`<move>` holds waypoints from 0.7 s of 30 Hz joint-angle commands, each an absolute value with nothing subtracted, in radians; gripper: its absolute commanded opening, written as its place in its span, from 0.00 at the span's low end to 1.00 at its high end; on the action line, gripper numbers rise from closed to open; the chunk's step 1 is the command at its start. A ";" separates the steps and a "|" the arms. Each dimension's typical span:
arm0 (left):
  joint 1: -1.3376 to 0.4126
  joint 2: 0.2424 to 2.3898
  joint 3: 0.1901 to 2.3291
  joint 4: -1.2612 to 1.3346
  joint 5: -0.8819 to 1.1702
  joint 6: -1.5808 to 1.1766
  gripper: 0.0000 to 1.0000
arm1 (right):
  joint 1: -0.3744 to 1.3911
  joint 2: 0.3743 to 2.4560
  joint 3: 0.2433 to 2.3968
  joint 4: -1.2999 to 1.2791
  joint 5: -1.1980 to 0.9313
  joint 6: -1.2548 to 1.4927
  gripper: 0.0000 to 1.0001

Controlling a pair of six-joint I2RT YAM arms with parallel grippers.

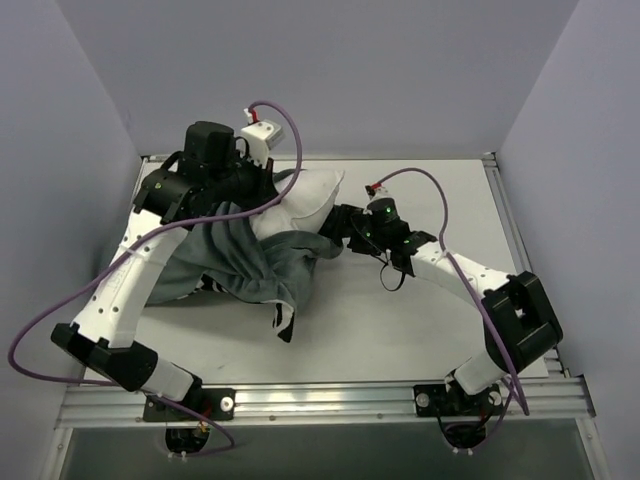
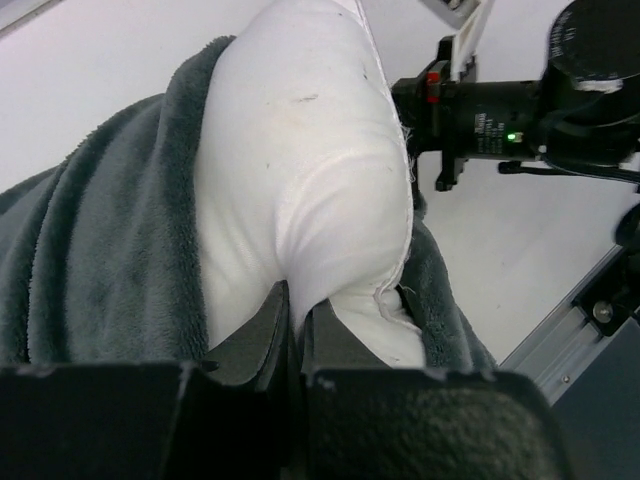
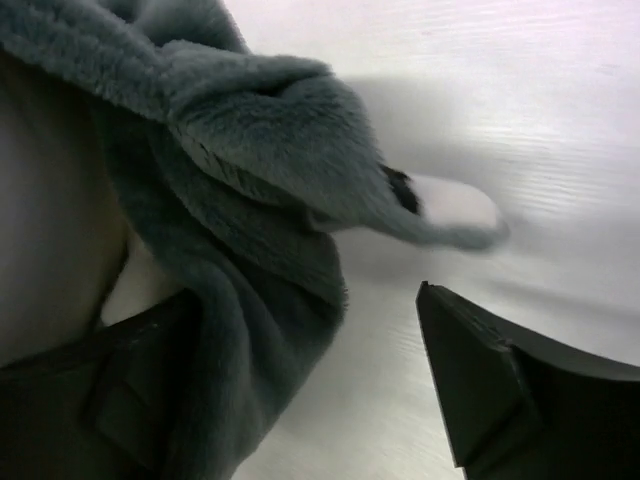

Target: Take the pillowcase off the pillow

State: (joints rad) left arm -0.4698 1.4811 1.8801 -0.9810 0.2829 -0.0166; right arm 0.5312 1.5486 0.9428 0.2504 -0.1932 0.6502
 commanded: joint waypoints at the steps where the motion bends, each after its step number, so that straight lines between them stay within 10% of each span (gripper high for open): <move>1: -0.495 1.506 1.864 -0.789 0.147 -0.051 0.02 | 0.519 1.399 1.035 0.043 -0.010 0.548 0.92; 21: -0.586 1.706 2.023 -0.785 -0.015 -0.048 0.02 | 0.844 1.311 1.086 0.069 -0.161 0.511 0.98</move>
